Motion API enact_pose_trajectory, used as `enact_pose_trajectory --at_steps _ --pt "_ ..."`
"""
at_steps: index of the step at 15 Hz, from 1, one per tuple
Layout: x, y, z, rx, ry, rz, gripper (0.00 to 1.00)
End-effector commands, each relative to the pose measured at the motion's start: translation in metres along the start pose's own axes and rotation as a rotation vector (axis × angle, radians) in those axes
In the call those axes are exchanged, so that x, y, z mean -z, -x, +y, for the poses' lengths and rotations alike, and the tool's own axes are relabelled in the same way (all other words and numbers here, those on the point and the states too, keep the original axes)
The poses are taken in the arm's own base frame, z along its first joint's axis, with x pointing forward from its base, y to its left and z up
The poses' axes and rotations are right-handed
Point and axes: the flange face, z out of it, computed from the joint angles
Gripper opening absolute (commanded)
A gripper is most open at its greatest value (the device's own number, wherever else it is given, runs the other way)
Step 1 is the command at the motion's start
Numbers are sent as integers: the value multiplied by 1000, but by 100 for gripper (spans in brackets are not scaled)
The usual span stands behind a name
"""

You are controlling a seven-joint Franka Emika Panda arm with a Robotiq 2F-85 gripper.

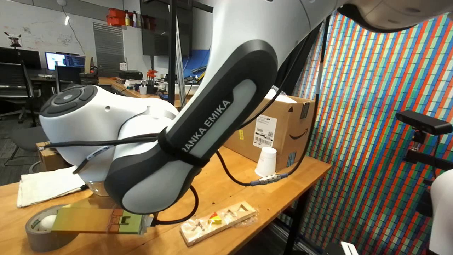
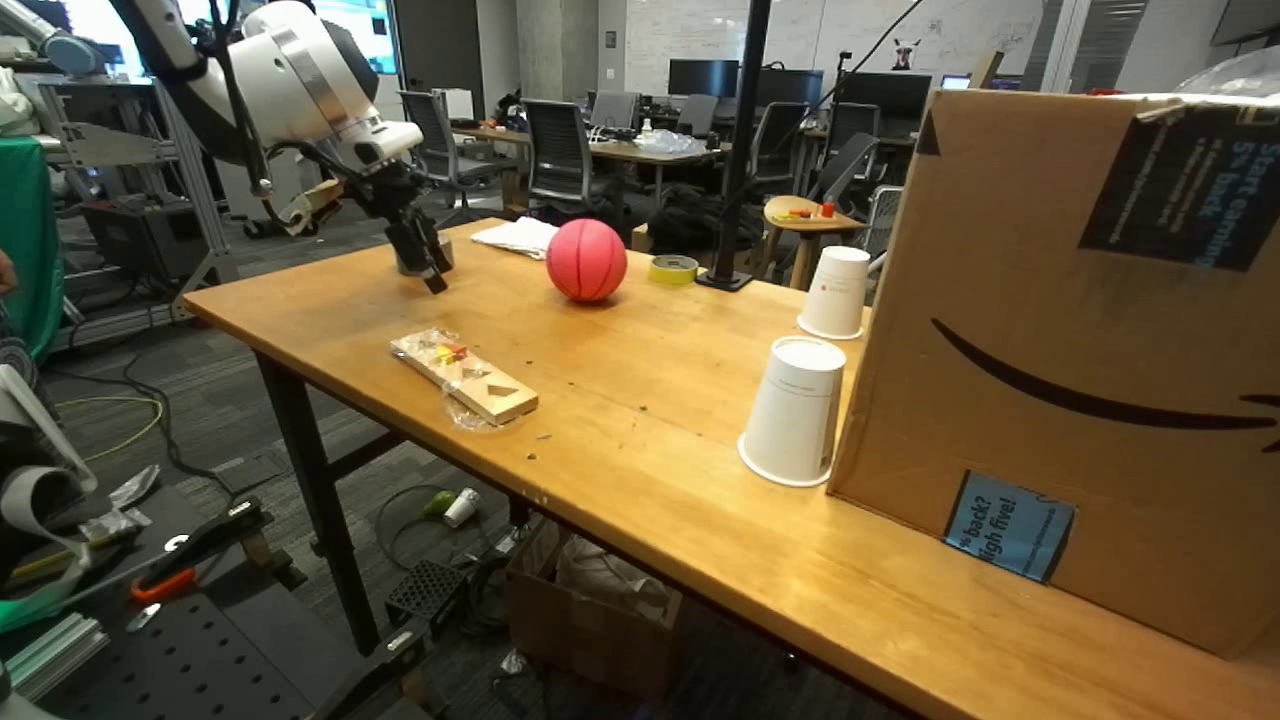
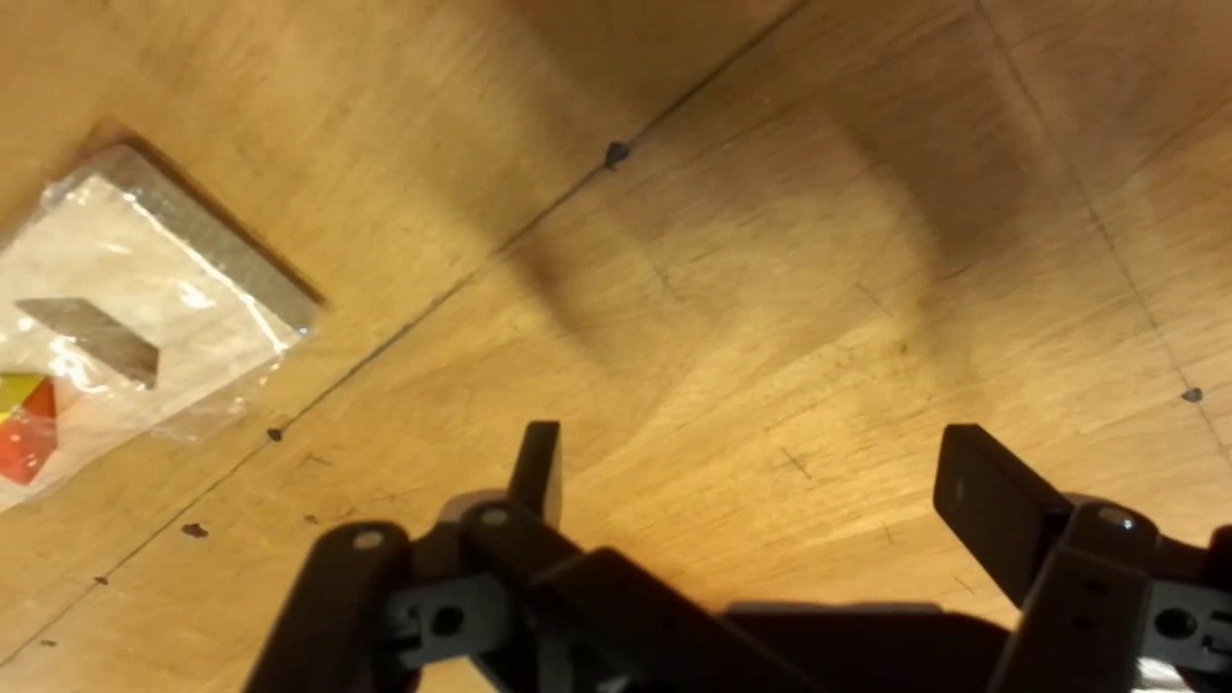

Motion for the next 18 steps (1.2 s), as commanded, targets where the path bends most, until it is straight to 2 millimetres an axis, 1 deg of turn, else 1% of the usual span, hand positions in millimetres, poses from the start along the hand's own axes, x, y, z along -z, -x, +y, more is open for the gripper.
enact_pose_trajectory --at_steps 1,4,7,10,12,14,18 --pt "14 -9 4 -62 34 -16 100" --pt "25 -29 1 -160 61 -21 100" --pt "38 -58 -6 -273 94 -44 100" --pt "47 -83 -11 -360 118 -89 100" --pt "47 -99 -11 -415 137 -121 100" --pt "42 -114 -7 -475 155 -162 100" --pt "21 -136 11 -604 187 -275 100"
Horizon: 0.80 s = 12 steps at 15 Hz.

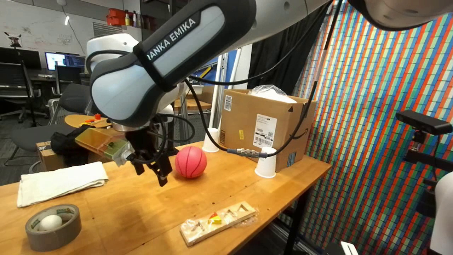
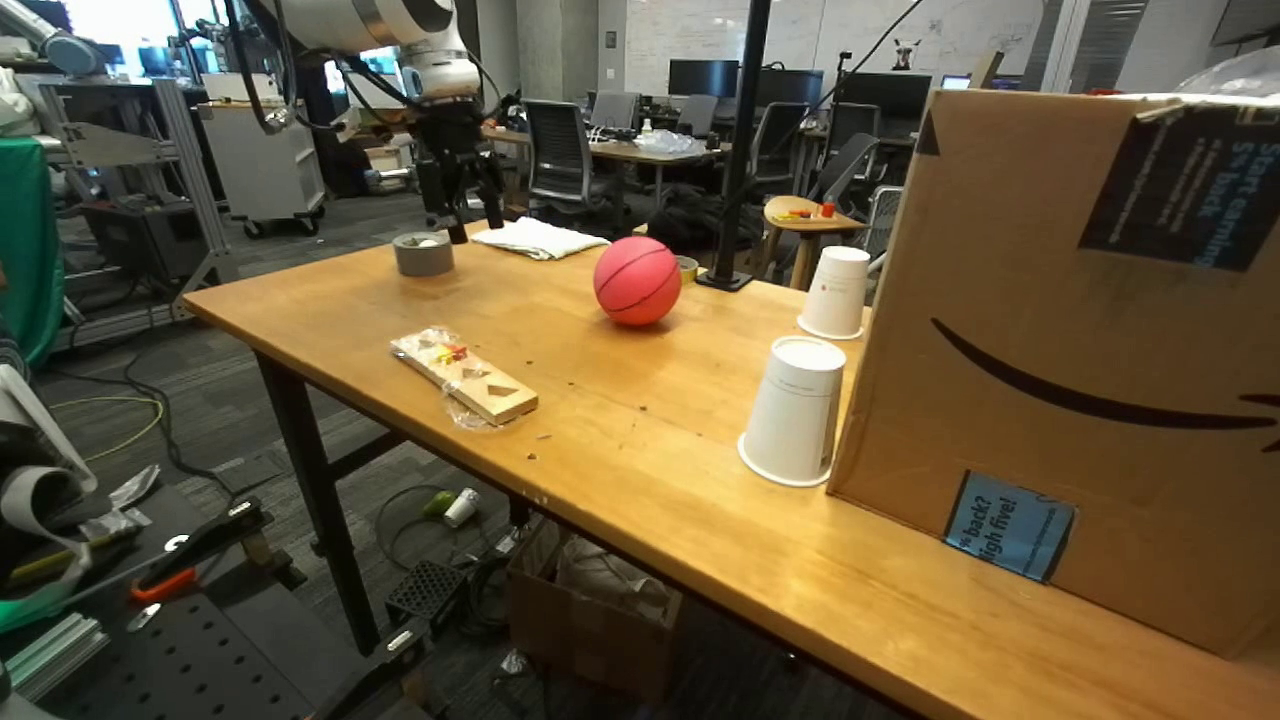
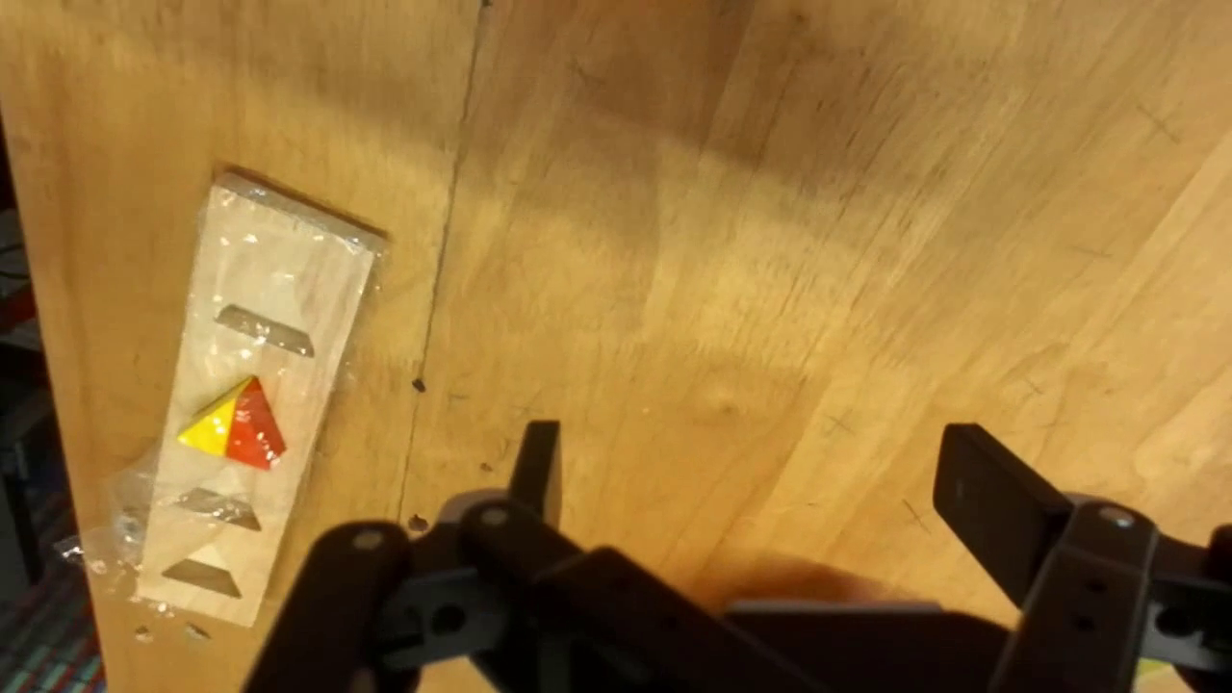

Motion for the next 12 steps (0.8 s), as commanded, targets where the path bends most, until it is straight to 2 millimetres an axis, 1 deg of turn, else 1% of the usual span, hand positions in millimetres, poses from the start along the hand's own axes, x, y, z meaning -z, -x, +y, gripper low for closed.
enact_pose_trajectory --at_steps 1,4,6,12 --pt "-8 -23 -4 -89 29 -76 100" --pt "-16 -35 -4 -138 32 -130 100" --pt "-17 -34 -7 -160 23 -170 100" --pt "-16 -16 -22 -156 -36 -269 100"
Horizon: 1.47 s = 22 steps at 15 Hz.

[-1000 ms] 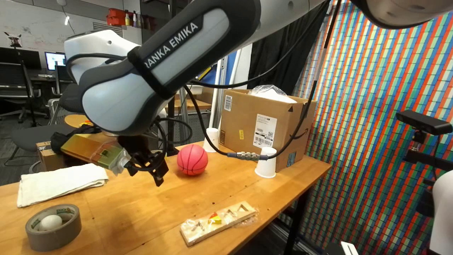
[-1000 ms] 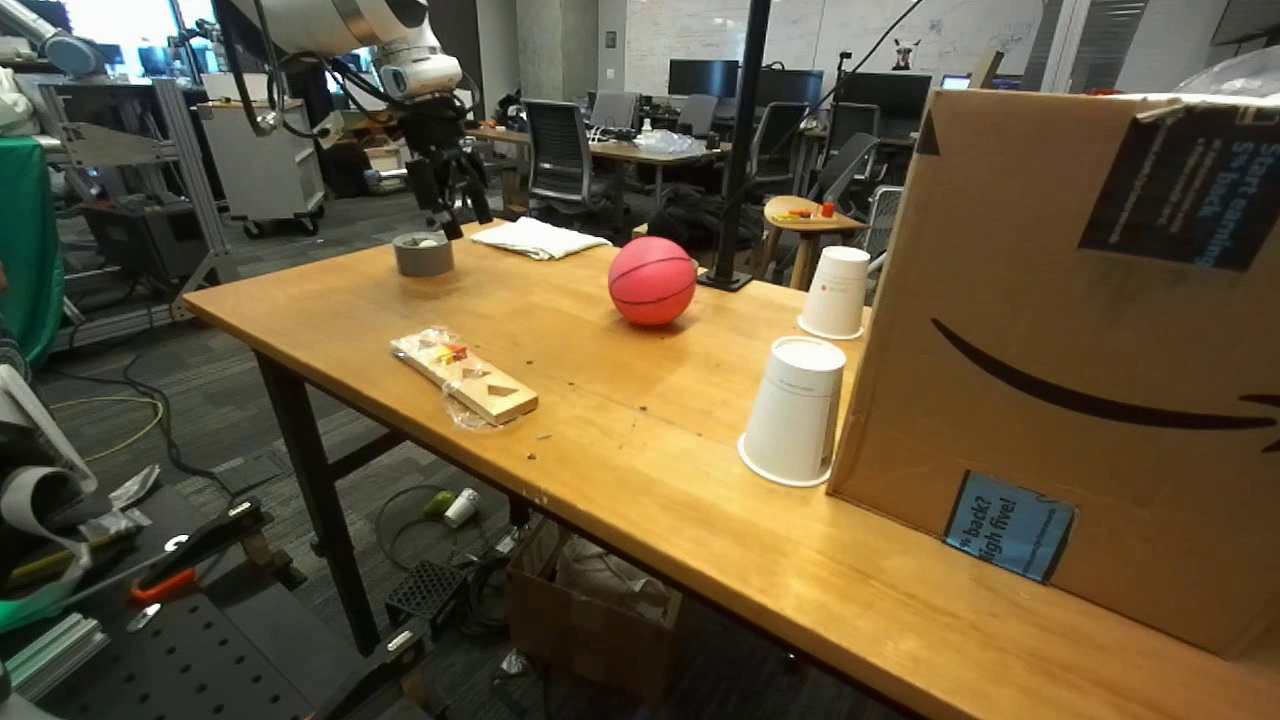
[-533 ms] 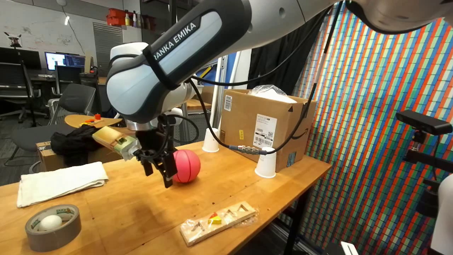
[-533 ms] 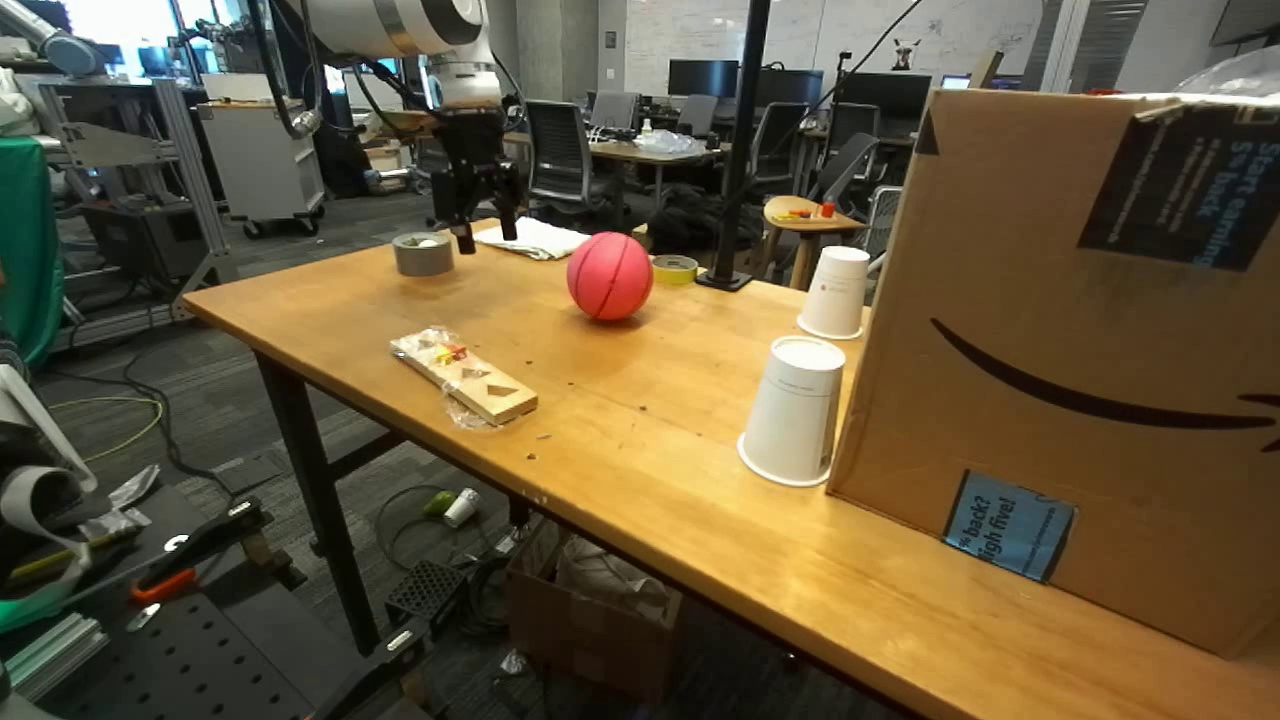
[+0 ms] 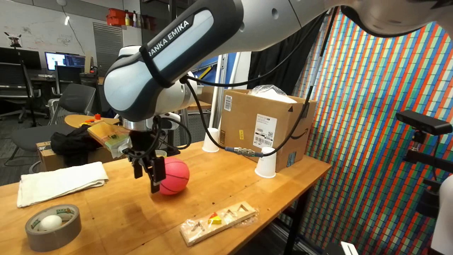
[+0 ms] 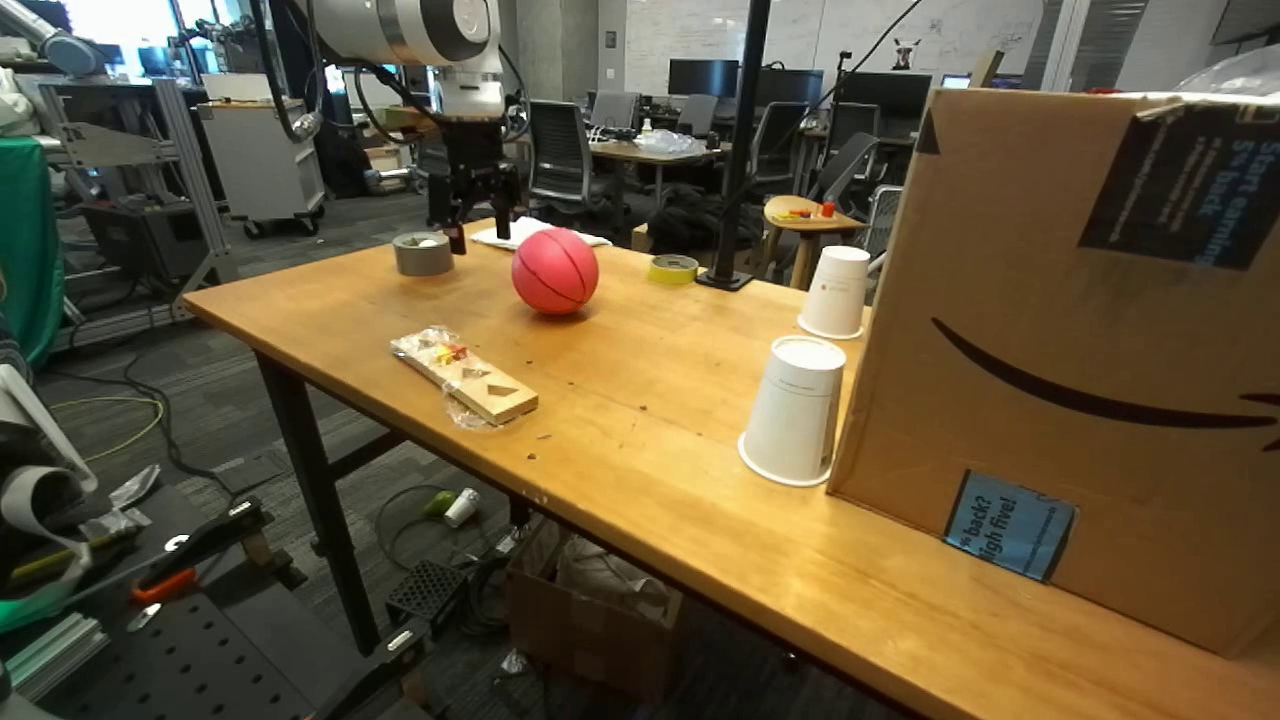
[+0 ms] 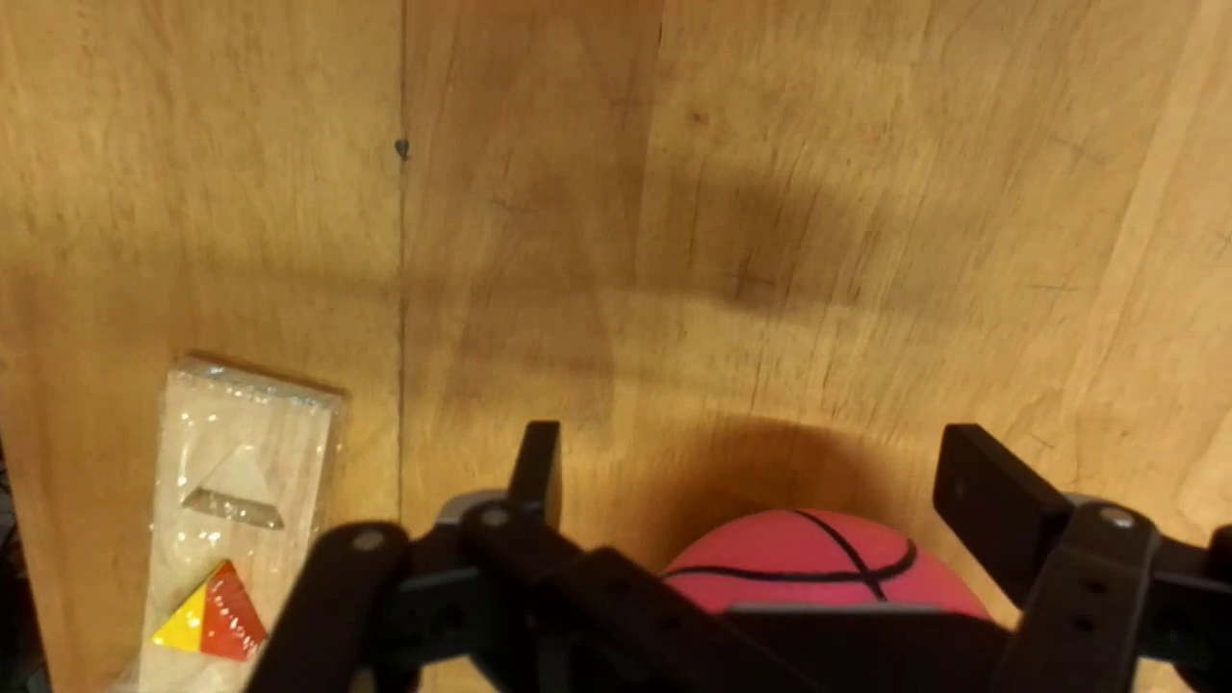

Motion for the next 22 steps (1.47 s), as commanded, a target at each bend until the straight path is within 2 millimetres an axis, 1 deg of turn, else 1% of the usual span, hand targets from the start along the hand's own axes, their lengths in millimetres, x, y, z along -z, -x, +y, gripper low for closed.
enact_pose_trajectory --at_steps 1,4,9,12,14,16,18,20,22 --pt "1 11 -10 19 -34 -69 100" --pt "-6 14 -10 12 -31 -107 100" --pt "-14 10 -12 -6 -18 -143 100" --pt "-13 6 -17 -3 -25 -145 100" --pt "-6 3 -22 15 -40 -124 100" --pt "1 -3 -29 31 -56 -111 100" --pt "2 -10 -35 39 -55 -99 100" --pt "-2 -20 -39 43 -40 -98 100" --pt "-11 -32 -43 45 -18 -89 100"
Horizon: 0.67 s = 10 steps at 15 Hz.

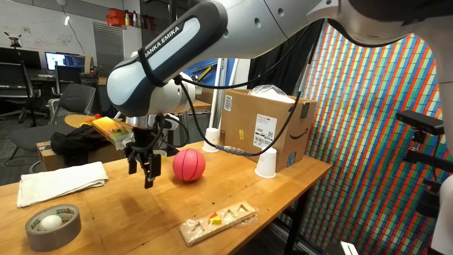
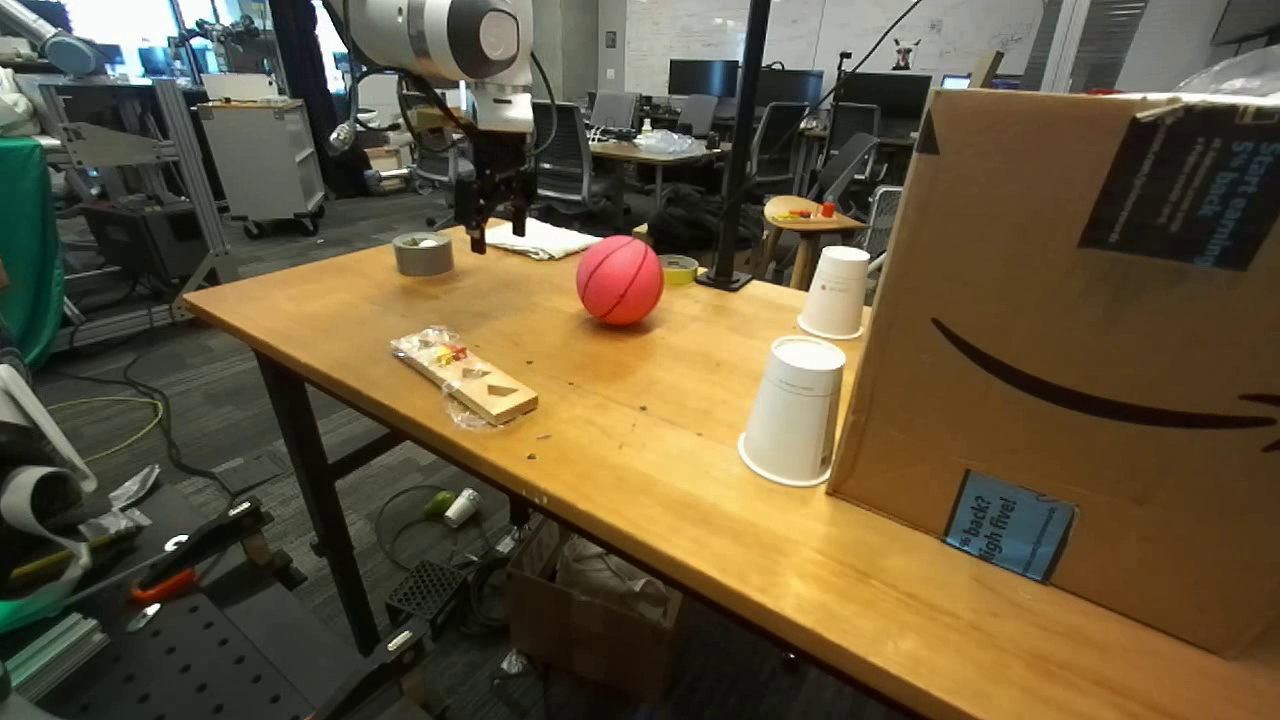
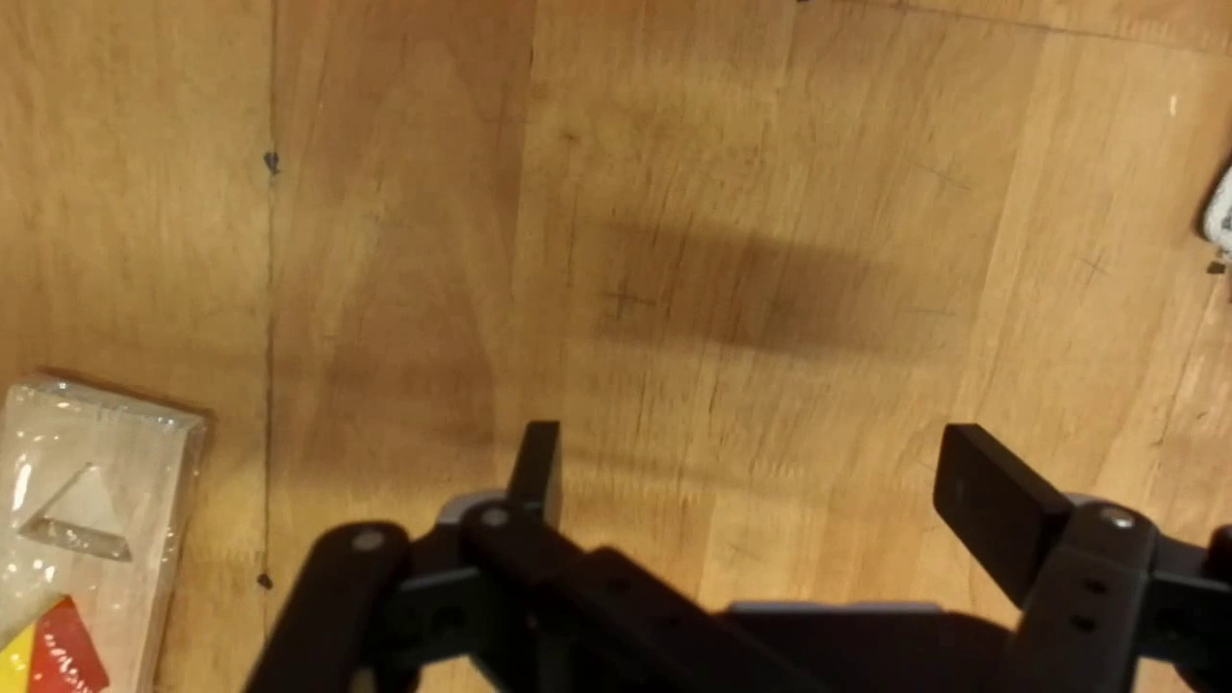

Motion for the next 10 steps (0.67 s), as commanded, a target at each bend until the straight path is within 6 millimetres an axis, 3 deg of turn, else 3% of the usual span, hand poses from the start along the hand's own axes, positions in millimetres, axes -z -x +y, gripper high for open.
enact_pose_trajectory --at_steps 1,10 --pt "-7 -21 -14 24 34 17 100" --pt "-27 -68 -41 99 85 60 100"
